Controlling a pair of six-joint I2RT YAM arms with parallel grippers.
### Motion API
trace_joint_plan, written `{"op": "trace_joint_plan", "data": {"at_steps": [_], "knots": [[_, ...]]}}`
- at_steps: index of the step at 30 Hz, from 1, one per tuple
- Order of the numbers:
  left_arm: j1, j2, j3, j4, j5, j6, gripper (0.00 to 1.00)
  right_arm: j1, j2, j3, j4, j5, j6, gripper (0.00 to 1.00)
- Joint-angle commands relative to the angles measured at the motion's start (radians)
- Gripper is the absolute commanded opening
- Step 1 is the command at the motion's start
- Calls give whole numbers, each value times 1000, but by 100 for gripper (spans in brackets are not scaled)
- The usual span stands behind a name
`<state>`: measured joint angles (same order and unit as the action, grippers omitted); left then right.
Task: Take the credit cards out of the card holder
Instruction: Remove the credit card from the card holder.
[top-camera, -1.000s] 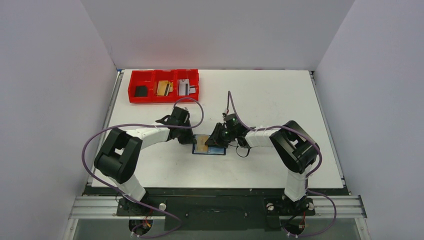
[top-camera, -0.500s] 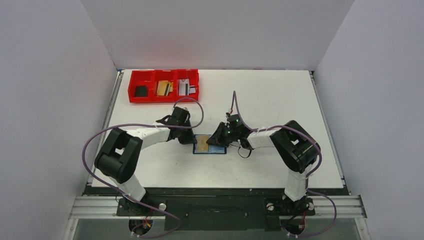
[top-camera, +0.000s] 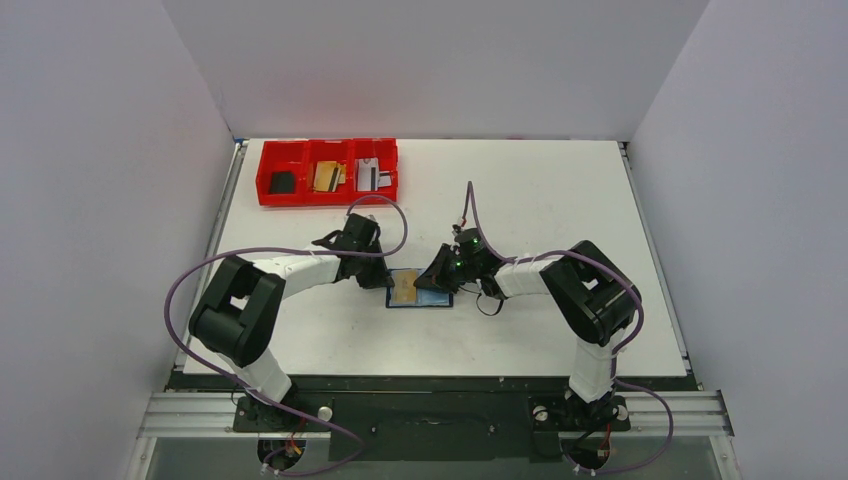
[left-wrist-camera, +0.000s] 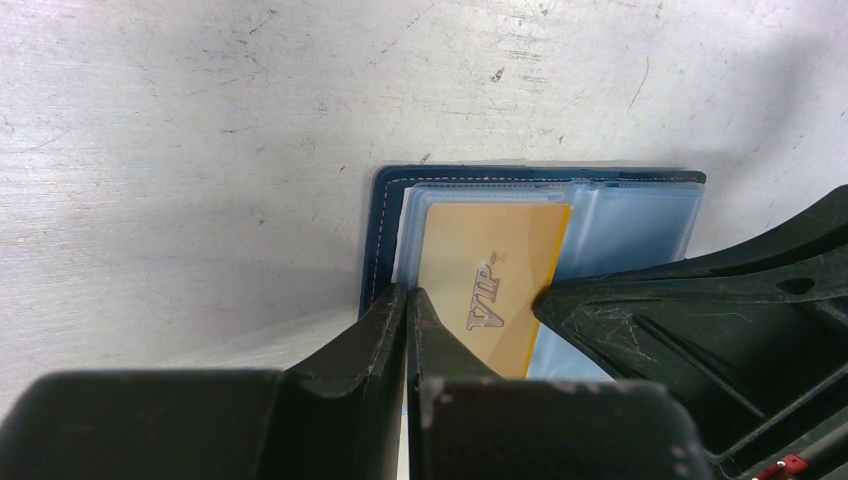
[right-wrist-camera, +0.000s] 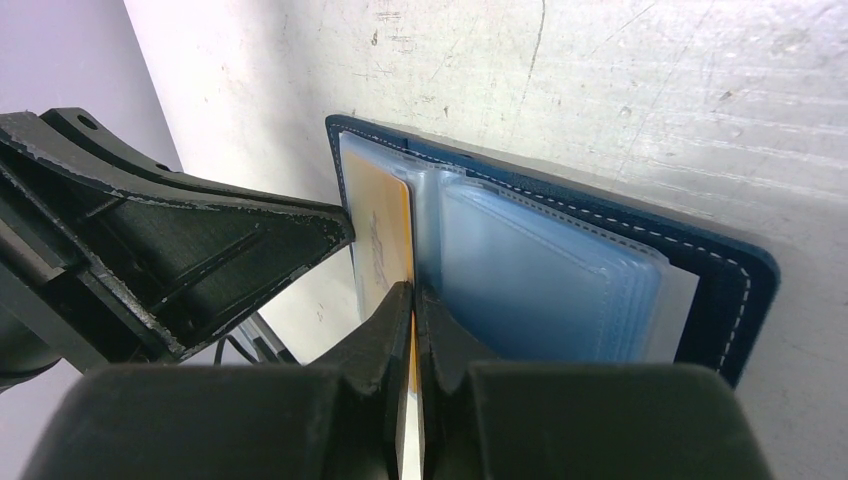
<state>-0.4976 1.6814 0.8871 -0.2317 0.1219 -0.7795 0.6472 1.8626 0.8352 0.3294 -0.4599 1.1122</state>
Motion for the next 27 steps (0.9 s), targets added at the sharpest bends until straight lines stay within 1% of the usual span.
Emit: {"op": "trace_joint_plan", "data": {"at_steps": [1, 11, 27], "knots": [[-26, 59, -35, -78, -26, 16, 0, 7, -6, 5, 99, -14, 3, 0], [-10, 57, -56, -78, -43, 0, 0, -2, -29, -5, 35, 21, -39, 0], [15, 41, -82, -76, -59, -8, 0, -32, -55, -40, 12, 41, -62, 0]]}}
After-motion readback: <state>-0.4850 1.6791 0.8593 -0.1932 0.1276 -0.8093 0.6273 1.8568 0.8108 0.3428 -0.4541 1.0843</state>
